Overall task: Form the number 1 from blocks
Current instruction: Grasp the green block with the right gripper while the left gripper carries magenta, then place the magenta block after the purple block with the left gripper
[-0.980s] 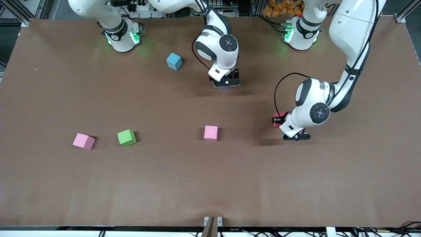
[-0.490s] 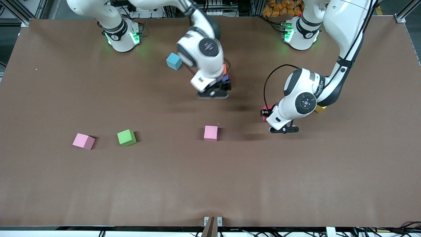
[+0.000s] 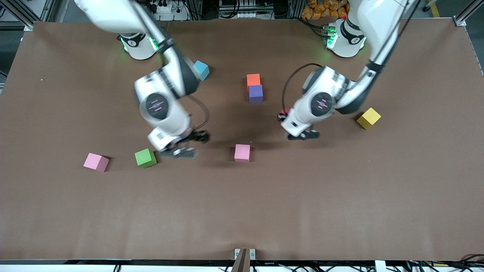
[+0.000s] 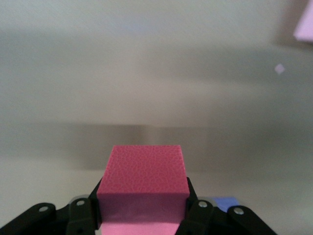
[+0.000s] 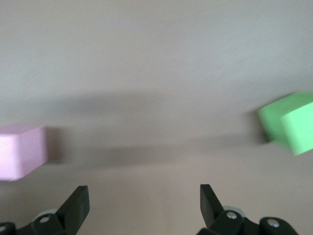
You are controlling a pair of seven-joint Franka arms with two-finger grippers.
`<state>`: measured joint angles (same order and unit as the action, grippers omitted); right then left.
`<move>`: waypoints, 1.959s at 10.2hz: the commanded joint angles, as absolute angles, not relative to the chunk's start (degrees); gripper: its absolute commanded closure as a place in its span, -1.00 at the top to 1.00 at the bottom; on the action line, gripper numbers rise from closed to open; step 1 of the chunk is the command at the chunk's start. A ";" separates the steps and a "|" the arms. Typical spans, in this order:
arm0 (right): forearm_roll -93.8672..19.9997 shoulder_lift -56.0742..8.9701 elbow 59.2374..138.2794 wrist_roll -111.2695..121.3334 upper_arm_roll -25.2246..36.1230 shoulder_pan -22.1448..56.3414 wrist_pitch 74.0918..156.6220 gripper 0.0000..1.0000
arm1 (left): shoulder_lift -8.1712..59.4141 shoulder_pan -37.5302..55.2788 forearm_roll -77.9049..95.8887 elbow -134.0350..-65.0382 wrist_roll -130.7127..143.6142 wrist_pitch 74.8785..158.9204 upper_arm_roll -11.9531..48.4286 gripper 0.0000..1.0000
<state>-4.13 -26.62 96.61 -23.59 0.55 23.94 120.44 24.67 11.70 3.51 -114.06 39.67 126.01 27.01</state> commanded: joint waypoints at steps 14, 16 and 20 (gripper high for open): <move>0.44 -31.38 107.48 10.02 -1.05 9.40 136.04 1.00 | 31.64 23.82 3.34 -114.52 50.89 137.11 26.72 0.60; 0.53 -31.29 108.89 10.19 -0.97 9.49 137.81 1.00 | 31.47 23.21 2.99 -114.26 50.71 137.11 26.63 1.00; 0.70 -30.85 110.65 11.34 -0.97 8.96 138.16 1.00 | 29.44 20.40 -0.26 -110.50 49.40 137.11 26.63 1.00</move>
<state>1.55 -32.58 108.10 9.82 -0.52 9.74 137.25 30.95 21.19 1.20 -111.84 49.49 137.29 26.57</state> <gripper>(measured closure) 0.000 0.000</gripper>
